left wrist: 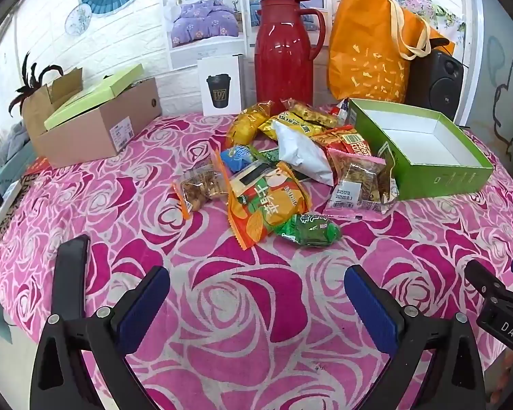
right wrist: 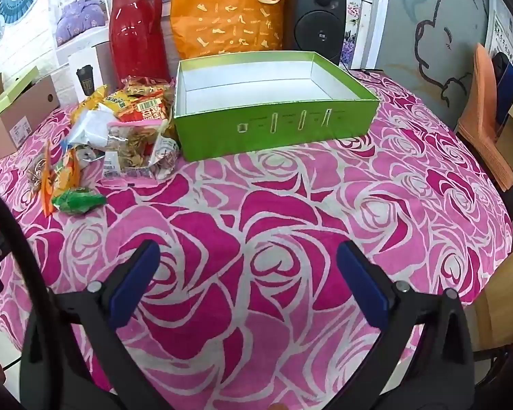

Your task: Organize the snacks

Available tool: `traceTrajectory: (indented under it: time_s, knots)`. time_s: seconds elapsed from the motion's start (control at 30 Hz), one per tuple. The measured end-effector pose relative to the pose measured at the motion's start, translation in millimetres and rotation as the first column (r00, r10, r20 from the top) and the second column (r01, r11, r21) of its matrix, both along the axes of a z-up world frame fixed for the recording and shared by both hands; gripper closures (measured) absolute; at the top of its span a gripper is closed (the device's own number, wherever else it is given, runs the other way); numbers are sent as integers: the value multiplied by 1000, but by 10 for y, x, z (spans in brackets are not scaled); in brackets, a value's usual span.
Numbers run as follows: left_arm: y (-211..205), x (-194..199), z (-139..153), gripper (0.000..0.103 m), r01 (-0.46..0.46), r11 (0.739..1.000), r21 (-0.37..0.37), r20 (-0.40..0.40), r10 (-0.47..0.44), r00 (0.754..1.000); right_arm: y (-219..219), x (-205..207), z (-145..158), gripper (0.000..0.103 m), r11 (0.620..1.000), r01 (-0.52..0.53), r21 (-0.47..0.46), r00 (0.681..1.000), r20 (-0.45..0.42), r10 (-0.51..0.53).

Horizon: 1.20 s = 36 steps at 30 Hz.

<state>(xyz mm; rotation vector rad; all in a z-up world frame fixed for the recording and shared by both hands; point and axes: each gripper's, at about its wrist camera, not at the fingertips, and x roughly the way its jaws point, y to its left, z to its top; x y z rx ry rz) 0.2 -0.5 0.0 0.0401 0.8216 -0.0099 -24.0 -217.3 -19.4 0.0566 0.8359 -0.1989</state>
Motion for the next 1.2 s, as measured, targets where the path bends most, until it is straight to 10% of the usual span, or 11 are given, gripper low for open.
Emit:
traceTrajectory:
  time_s: [1.2]
  knots:
    - [52,42,-22,0,-3,1000,-19,13,4,1000,102,71,40,0,1000,-8,-12,1000,11,8]
